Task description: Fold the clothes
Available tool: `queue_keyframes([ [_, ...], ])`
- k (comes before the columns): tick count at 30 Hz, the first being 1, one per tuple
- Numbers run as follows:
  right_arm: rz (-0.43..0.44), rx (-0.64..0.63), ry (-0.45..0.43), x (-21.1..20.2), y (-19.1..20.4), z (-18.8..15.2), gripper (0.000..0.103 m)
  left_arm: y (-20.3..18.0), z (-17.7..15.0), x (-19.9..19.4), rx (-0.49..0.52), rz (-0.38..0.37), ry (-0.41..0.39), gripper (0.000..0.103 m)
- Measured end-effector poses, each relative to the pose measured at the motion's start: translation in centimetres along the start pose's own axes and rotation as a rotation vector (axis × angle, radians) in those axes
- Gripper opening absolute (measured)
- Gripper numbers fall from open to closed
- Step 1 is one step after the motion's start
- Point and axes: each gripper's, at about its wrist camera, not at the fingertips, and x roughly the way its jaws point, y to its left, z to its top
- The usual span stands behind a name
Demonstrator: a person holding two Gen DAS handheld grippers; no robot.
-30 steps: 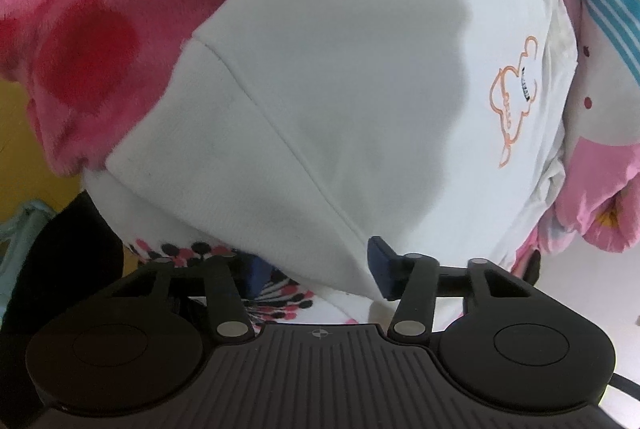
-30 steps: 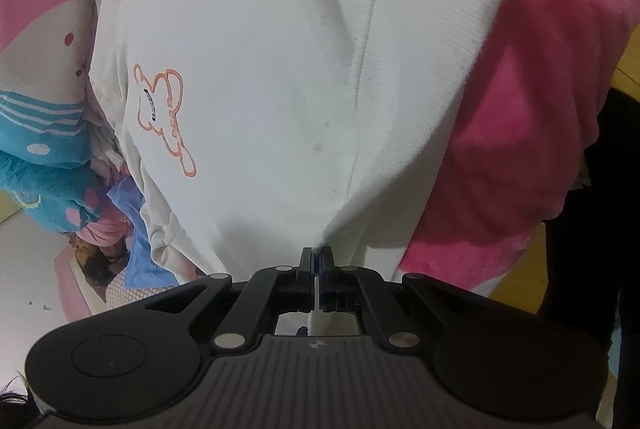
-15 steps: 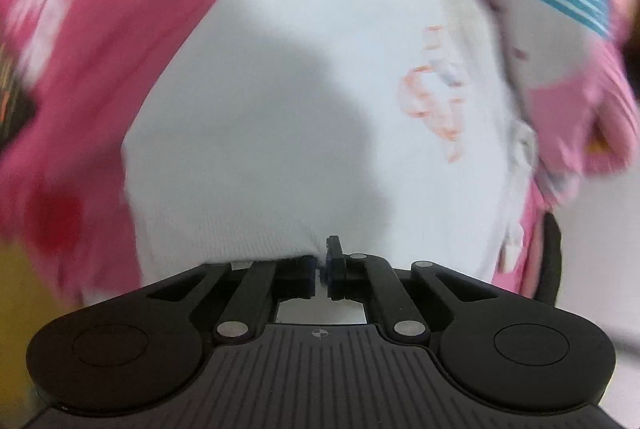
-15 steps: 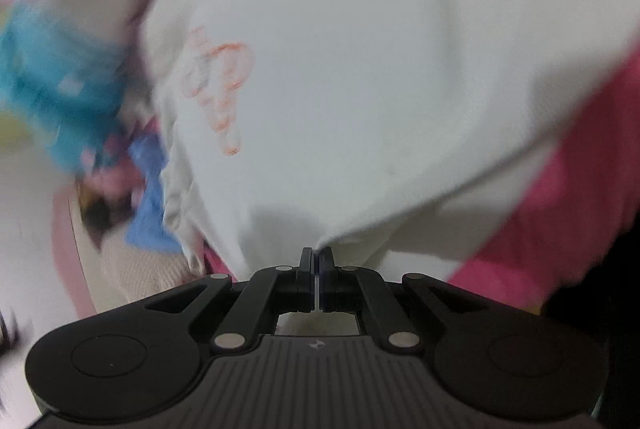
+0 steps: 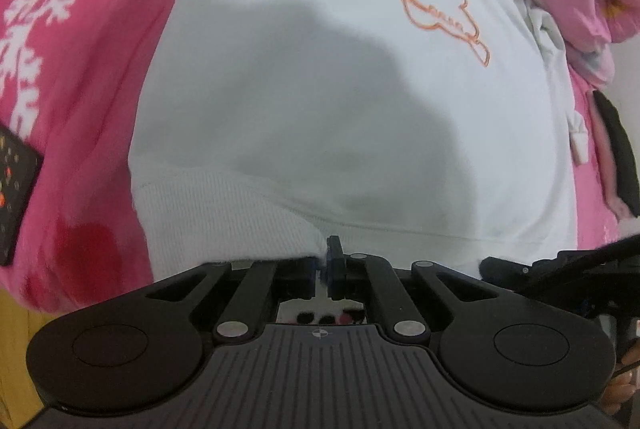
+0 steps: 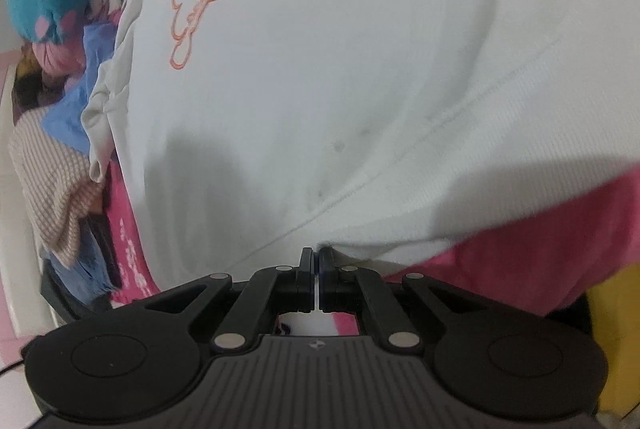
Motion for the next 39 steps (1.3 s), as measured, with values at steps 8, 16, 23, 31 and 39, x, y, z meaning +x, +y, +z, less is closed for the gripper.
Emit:
queue_keyframes([
  [8,-0.019,-0.069,-0.031,0.0,1.0,0.2,0.000,0.0,-0.3,-0.2,0.073,0.035,-0.034,0.003],
  [16,0.084,0.118,0.046,0.5,-1.8,0.4,0.002,0.9,-1.4,-0.4,0.050,0.041,0.000,0.004],
  [23,0.050,0.015,-0.037,0.4,0.3,1.6,0.002,-0.3,0.4,-0.7,0.073,0.060,-0.084,0.004],
  [31,0.128,0.030,-0.051,-1.0,-0.3,2.4,0.002,-0.4,0.4,-0.7,0.102,0.071,-0.083,0.004],
  [39,0.166,0.201,0.131,-0.1,-1.8,-0.2,0.037,0.4,-1.1,-0.3,0.101,0.075,-0.020,0.004],
])
